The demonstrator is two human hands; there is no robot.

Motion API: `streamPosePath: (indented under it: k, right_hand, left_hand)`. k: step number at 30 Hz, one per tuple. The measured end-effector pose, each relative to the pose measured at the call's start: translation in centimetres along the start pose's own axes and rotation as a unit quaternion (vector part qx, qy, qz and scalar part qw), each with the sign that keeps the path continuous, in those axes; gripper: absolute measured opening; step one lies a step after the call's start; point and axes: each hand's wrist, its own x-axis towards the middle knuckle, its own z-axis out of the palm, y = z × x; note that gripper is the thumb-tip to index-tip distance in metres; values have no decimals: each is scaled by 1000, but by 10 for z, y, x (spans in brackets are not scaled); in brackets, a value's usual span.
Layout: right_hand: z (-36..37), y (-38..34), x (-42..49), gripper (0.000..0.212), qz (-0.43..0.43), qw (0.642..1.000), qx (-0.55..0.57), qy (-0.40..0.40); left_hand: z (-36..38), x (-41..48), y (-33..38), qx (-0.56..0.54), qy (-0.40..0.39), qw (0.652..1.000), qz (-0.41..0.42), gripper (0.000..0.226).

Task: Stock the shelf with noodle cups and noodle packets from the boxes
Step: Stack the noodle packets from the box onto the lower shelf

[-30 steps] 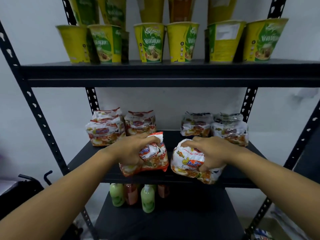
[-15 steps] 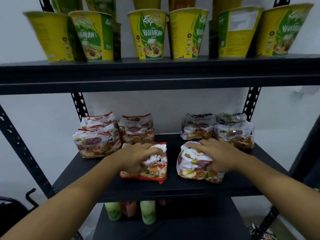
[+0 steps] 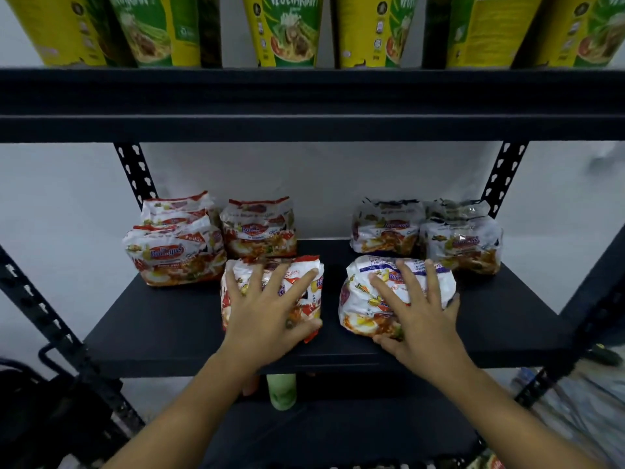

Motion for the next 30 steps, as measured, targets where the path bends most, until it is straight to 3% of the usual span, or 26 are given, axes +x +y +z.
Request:
streamPosePath:
  k: [12, 22, 30]
  right_hand:
    - [18, 11, 30, 104, 16, 999, 32, 6]
    - [31, 19, 63, 97, 13, 999, 47, 10]
    - [43, 27, 93, 101, 14, 998, 53, 18]
  left_hand:
    - [33, 26, -3, 44, 47, 997, -29, 72]
    - [57, 63, -41, 29, 8, 998, -49, 81]
    - [84, 100, -70, 19, 24, 998, -45, 84]
